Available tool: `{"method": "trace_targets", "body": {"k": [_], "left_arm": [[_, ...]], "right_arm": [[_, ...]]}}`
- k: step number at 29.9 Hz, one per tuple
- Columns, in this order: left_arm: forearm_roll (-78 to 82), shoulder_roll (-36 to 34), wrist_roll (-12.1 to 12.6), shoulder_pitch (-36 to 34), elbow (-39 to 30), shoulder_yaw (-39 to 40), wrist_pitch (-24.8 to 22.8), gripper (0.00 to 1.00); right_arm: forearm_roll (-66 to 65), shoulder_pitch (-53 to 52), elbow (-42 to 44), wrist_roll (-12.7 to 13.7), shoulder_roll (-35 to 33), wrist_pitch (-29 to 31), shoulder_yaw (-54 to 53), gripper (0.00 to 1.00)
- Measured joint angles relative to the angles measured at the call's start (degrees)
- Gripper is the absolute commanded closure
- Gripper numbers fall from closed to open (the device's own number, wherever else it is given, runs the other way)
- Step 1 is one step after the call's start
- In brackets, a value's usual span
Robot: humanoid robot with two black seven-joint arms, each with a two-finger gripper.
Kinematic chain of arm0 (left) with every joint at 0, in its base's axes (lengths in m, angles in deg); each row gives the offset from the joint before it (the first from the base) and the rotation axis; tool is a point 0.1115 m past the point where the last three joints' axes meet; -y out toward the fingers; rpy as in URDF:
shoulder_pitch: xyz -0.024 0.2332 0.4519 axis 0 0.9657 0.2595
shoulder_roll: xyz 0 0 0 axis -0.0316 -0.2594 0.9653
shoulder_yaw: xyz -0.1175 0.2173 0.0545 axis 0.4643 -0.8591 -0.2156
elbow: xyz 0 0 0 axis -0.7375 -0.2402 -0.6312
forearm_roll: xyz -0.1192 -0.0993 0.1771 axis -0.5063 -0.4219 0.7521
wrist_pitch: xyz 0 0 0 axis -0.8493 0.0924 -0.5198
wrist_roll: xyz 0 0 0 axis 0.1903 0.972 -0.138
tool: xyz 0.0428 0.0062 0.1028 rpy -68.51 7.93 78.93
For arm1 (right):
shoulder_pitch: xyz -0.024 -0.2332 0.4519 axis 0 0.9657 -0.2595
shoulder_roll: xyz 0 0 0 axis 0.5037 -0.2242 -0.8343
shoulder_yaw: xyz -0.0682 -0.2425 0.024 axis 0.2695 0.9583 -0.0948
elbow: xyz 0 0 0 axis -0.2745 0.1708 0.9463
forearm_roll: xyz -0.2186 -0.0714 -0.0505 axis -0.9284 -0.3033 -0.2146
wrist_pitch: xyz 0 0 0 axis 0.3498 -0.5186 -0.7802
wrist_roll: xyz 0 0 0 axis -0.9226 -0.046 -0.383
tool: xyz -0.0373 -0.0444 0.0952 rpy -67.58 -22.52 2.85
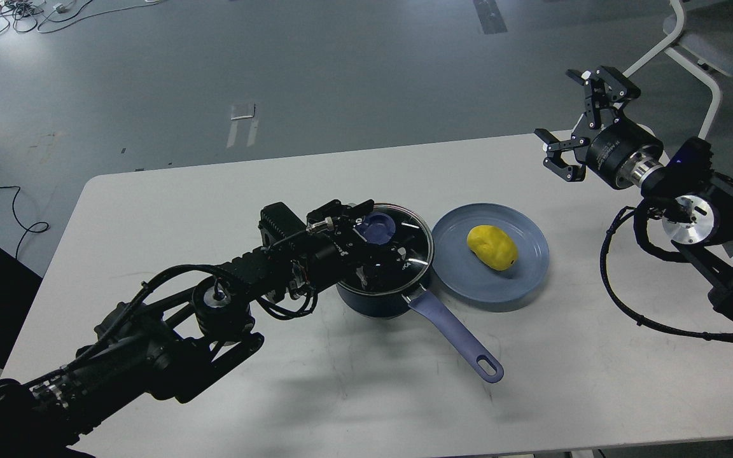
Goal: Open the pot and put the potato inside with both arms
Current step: 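Close the left gripper on the lid knob, then lift the glass lid off and set it down beside the saucepan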
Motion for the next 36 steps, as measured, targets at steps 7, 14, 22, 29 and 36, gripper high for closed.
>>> {"method": "trace_targets", "body": {"k": [7,14,22,29,36], "left_arm": [[0.00,-0.22,0.01,0.06,0.19,-0.02,0.00,0.31],[0.00,-0.55,0.00,0.50,0.26,-0.22,-0.02,0.44],[0.00,-1.75,-0.13,0.69,-0.02,-0.90,0.00,0.46],[-0.01,-2.18,-0.49,0.66,-1.47,-0.71,-0.07,0.46],[-0.01,-3.53,-0.57,-1.18,-5.15,-0.37,-0.08,0.46]], "right_arm": [[-0.08,0.11,0.16,-0.02,0.00,0.00,0.09,0.00],[-0.08,0.29,0.33,-0.06,0.00,0.00,0.09,0.00],[-0.09,0.44,0.26,-0.10,0.00,-0.07,0.08,0.00],[-0.09,0.44,0.24,-0.10,-0.08,-0.09,0.00,0.00],[-0.09,0.44,0.18,-0.10,-0.42,-0.10,0.00,0.00]]}}
